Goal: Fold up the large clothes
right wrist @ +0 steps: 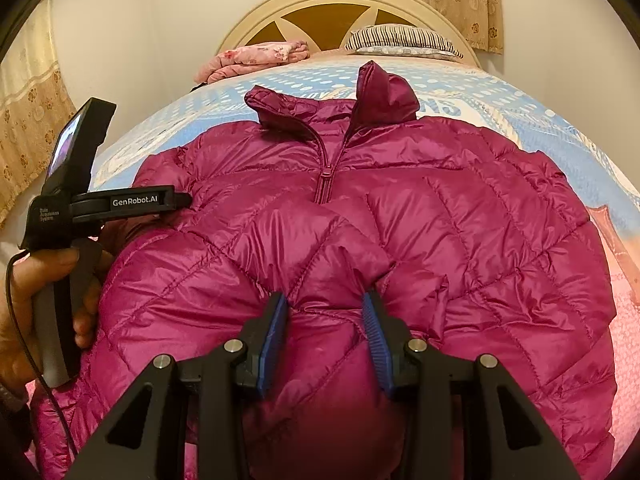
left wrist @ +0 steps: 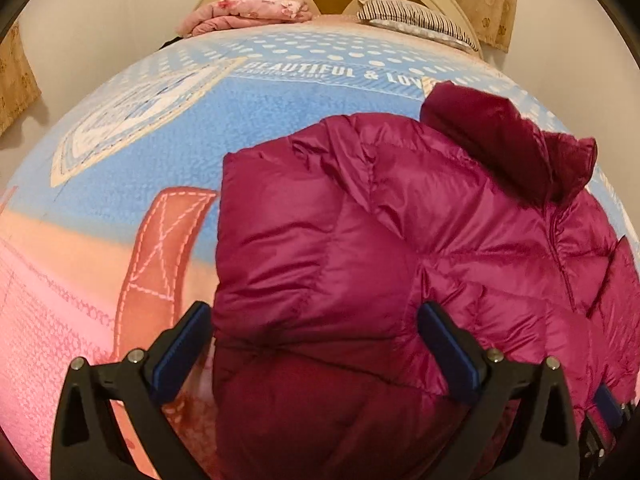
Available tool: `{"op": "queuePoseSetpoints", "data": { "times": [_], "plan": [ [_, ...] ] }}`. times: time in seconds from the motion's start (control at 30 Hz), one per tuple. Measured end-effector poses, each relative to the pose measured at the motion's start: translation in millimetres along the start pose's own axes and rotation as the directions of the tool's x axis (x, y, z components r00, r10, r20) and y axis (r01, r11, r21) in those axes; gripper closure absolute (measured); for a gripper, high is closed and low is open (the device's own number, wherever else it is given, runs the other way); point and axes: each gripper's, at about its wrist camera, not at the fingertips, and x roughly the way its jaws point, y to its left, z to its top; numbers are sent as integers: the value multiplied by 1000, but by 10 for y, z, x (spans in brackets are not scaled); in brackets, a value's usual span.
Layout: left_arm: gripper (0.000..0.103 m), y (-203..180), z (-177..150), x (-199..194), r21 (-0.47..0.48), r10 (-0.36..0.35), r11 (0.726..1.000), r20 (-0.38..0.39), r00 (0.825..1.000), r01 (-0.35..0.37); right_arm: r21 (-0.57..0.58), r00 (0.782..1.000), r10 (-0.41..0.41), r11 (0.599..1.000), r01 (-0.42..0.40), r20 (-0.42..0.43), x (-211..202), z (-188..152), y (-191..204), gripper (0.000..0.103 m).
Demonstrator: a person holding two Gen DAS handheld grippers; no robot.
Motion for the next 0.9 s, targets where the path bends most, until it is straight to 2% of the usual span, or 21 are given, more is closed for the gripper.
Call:
{"op": "queuePoseSetpoints", "data": {
  "times": [0.4, 0.5, 0.57, 0.67, 0.77, 0.9],
  "plan": [
    [0, -21, -6, -4, 2, 5, 1000, 3, 1000, -5, -17, 1000, -17, 1000, 17, -5, 11, -8, -3, 61],
    [0, -37, -15, -145, -4, 50, 999, 20, 999, -50, -12, 1000, -11, 1000, 11, -3, 10, -8, -7, 61],
    [0, -113, -37, -404, 12, 49, 999, 88, 995, -50, -7, 1000, -6, 1000, 5, -3, 14, -6, -10, 61],
    [0, -312, -54, -724, 70, -1, 997, 162, 987, -10, -4, 1000, -3, 1000, 3, -1, 19, -3, -9, 61],
    [0, -551, -116, -778, 146, -32, 989, 165, 986, 7, -3, 1000, -2, 1000, 2, 1, 12, -7, -14, 60],
    [0, -676, -288, -520, 197, -7, 980, 119, 993, -17, 5, 1000, 9, 1000, -9, 2, 9, -9, -12, 60]
  ]
}}
